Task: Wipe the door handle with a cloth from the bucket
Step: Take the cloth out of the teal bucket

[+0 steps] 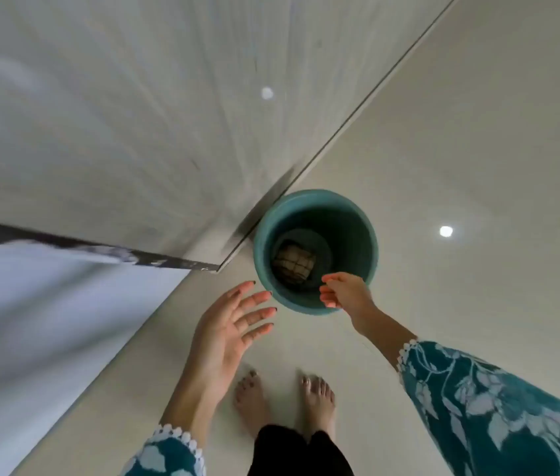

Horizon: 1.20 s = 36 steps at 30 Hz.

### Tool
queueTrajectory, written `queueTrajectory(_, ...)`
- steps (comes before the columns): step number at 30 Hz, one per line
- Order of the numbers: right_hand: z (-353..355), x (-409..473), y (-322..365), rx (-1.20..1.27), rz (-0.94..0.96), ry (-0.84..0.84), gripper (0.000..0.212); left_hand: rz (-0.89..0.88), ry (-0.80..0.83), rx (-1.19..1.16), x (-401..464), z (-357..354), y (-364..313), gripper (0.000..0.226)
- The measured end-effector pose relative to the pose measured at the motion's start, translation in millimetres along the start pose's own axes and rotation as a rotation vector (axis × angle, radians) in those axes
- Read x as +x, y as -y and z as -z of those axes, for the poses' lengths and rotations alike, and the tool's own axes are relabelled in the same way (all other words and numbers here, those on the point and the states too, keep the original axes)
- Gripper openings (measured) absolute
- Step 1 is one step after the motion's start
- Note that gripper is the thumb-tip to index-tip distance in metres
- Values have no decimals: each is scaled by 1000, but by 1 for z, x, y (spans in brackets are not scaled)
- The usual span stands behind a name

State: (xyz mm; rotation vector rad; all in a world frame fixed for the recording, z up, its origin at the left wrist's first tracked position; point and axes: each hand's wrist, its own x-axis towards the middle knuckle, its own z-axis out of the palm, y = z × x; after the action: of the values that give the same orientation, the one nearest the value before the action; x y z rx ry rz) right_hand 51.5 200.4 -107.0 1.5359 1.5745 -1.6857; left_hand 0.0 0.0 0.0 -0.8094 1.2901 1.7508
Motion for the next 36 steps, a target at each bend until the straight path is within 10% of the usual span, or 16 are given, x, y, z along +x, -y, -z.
queueTrajectory(7,-68,169,-25,-431,14,-15,37,-73,60,117,134,30,28,36)
queueTrajectory(18,-90,201,-44,81,-165,39,46,-82,37,106,154,49,32,31)
queueTrajectory(27,-14,-12,31,58,114,-45,9,-108,37,118,19,10,-31,22)
queueTrajectory(36,39,-312,145,94,465,473,25,-257,-39,200,-187,-18,-100,47)
